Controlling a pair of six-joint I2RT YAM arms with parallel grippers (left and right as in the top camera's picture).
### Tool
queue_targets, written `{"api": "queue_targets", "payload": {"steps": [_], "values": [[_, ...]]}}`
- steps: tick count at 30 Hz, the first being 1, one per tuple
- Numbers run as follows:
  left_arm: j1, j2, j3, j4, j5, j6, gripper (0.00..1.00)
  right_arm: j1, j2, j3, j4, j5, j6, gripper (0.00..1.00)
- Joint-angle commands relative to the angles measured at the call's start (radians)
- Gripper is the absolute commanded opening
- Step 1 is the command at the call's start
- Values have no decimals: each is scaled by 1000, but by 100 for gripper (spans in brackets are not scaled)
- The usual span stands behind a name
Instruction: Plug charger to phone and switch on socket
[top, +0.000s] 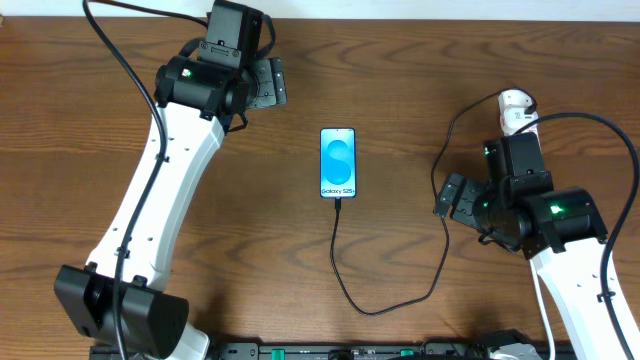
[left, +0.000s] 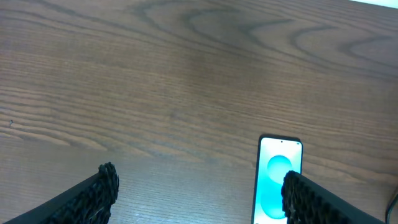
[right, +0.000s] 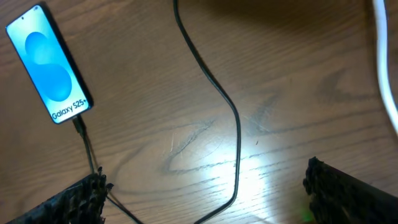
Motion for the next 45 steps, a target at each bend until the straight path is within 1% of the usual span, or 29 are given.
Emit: {"api": "queue_targets", "payload": {"steps": [1,5,9,13,15,20,22,26,32,36,41,45], "values": [[2,8,-2,-4,-17,9,86,10,-1,-7,34,22,-74,99],[2,8,-2,-4,-17,9,85,10,-21,-47,174,21,-142,99],[2,8,-2,-4,-17,9,85,10,-97,-152,335,9,-224,99],[2,8,-2,-4,-17,9,85,4,-228,-318,495,10,-276,99],[2,8,-2,-4,-17,9,86,-14,-331,-427,606,9,-293,99],[2,8,-2,-4,-17,9,85,-89,-571,-634,764,-33,-293,99],[2,8,-2,-4,-17,9,85,-124,-657,-703,811,-59,-294,99],[2,8,-2,-4,-17,9,85,-180,-824,-834,902,-115,-355,99],[2,8,-2,-4,-17,9,86,-215,-999,-985,998,-114,-400,99],[2,8,-2,-5,-17,9,86,-215,-1053,-1038,1053,-101,-432,99],[2,8,-2,-4,-17,9,86,-215,-1098,-1089,1121,-42,-432,99],[2,8,-2,-4,-17,9,86,-215,-1145,-1088,1094,-24,-473,99]]}}
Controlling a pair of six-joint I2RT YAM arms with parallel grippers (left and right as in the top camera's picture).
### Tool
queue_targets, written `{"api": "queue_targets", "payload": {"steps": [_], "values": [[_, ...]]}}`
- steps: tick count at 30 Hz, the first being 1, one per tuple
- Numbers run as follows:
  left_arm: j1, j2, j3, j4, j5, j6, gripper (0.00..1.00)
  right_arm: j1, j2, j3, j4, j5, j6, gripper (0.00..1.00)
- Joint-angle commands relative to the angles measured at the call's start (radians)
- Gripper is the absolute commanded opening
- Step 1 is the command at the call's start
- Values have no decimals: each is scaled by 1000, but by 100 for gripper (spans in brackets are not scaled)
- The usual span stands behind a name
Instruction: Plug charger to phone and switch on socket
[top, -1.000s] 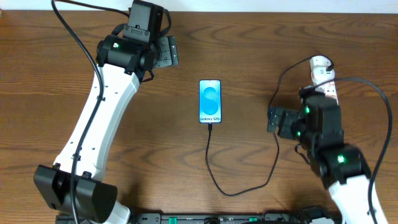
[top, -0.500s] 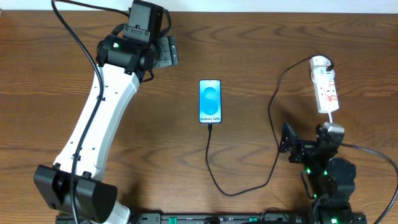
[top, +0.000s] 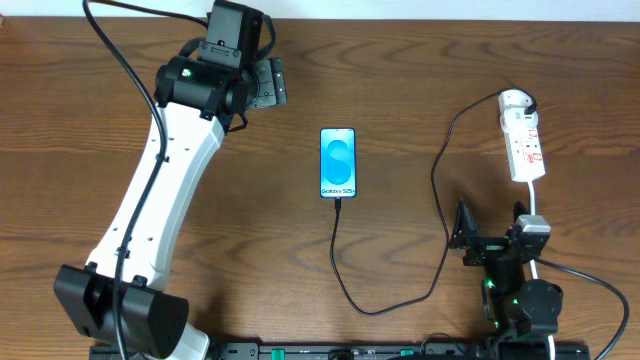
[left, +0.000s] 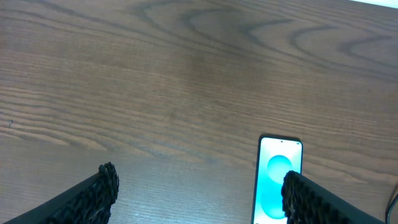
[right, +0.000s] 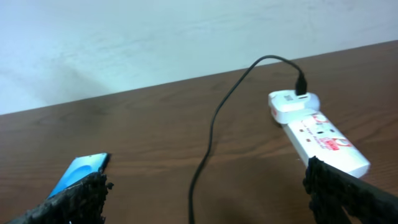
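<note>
The phone (top: 338, 163) lies face up mid-table with its blue screen lit; it also shows in the left wrist view (left: 278, 180) and the right wrist view (right: 81, 171). A black charger cable (top: 344, 260) is plugged into its near end and loops round to the adapter (top: 513, 100) on the white socket strip (top: 526, 150). The strip's switch position is too small to tell. My left gripper (top: 264, 84) hangs open at the far left, to the phone's upper left. My right gripper (top: 462, 229) is open near the front right, short of the strip.
The cable (right: 210, 140) runs across the wood between my right fingers (right: 87, 194), with the strip (right: 320, 142) and adapter (right: 292, 102) beyond. A white lead (top: 535, 200) leaves the strip towards the right arm's base. A pale wall backs the table.
My right arm was hovering beside the socket strip, its camera looking down; now it sits drawn back at the front right, looking level across the table. The strip is fully uncovered. Left arm unmoved.
</note>
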Motion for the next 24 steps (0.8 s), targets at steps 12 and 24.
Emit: {"api": "queue_targets", "payload": {"steps": [12,24], "values": [[2,8,-2,-4,-17,9,85,-10,-50,-8,-33,42,-206,99],[2,8,-2,-4,-17,9,86,-10,-50,-8,-32,42,-219,99]]}}
